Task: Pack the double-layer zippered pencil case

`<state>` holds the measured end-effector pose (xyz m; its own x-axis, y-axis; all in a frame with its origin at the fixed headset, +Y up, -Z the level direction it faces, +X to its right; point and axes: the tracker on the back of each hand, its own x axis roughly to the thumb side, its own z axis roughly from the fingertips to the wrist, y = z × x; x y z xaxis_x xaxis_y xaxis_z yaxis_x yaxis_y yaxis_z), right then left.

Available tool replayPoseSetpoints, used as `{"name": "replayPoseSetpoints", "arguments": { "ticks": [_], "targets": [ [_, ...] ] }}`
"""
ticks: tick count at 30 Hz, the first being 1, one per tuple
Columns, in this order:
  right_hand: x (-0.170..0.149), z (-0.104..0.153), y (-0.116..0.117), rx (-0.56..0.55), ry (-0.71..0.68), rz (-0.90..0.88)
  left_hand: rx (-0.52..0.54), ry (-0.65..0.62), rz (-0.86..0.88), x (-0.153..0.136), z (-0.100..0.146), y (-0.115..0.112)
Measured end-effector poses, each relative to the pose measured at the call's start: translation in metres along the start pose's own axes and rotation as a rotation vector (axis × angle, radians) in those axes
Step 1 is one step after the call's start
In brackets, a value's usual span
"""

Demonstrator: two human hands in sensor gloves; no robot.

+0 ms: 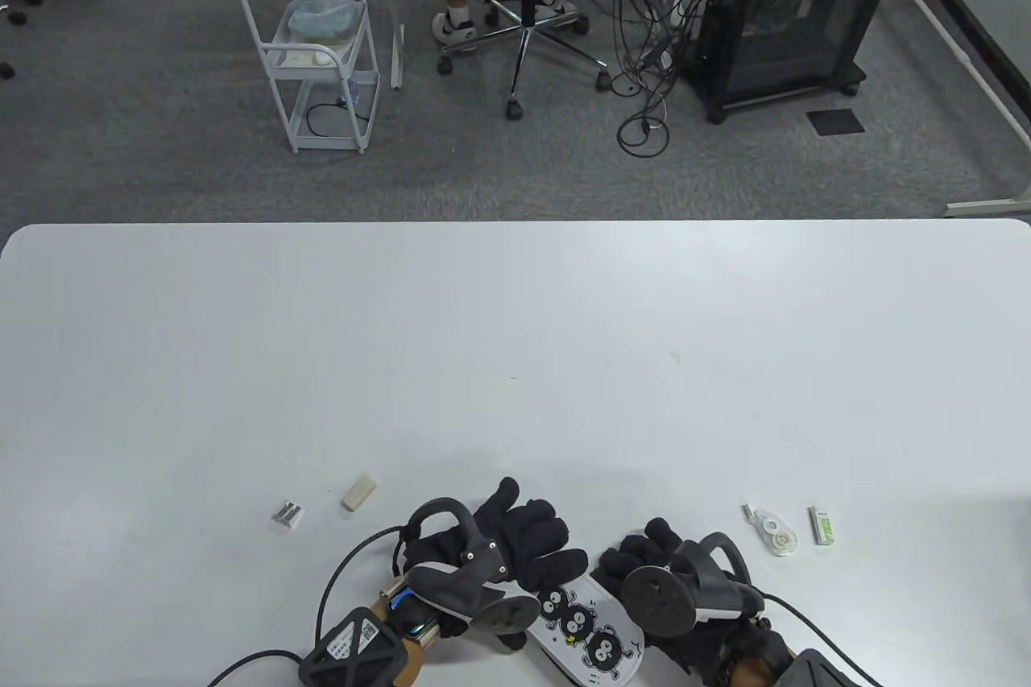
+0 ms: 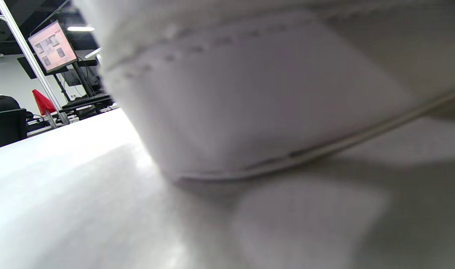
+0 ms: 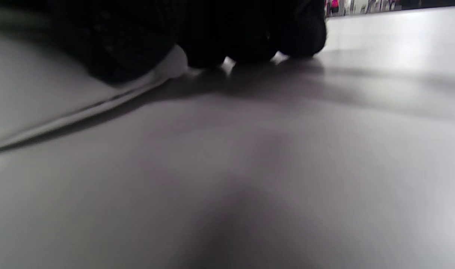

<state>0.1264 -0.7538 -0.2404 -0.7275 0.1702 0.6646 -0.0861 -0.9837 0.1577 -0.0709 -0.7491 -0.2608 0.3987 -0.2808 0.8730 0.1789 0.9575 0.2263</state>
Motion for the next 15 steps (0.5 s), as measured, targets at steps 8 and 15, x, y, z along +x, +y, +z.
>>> {"name": "replayPoseSetpoints", "arguments": {
  "ticks": [8,15],
  "targets": [
    [-0.014,0.002,-0.008,-0.048,0.060,0.257,-0.066,0.158,0.067,-0.013,0.002,-0.005],
    [-0.051,0.010,-0.016,-0.077,0.287,0.110,-0.100,0.445,0.153,-0.038,0.007,-0.010]
  ]
}}
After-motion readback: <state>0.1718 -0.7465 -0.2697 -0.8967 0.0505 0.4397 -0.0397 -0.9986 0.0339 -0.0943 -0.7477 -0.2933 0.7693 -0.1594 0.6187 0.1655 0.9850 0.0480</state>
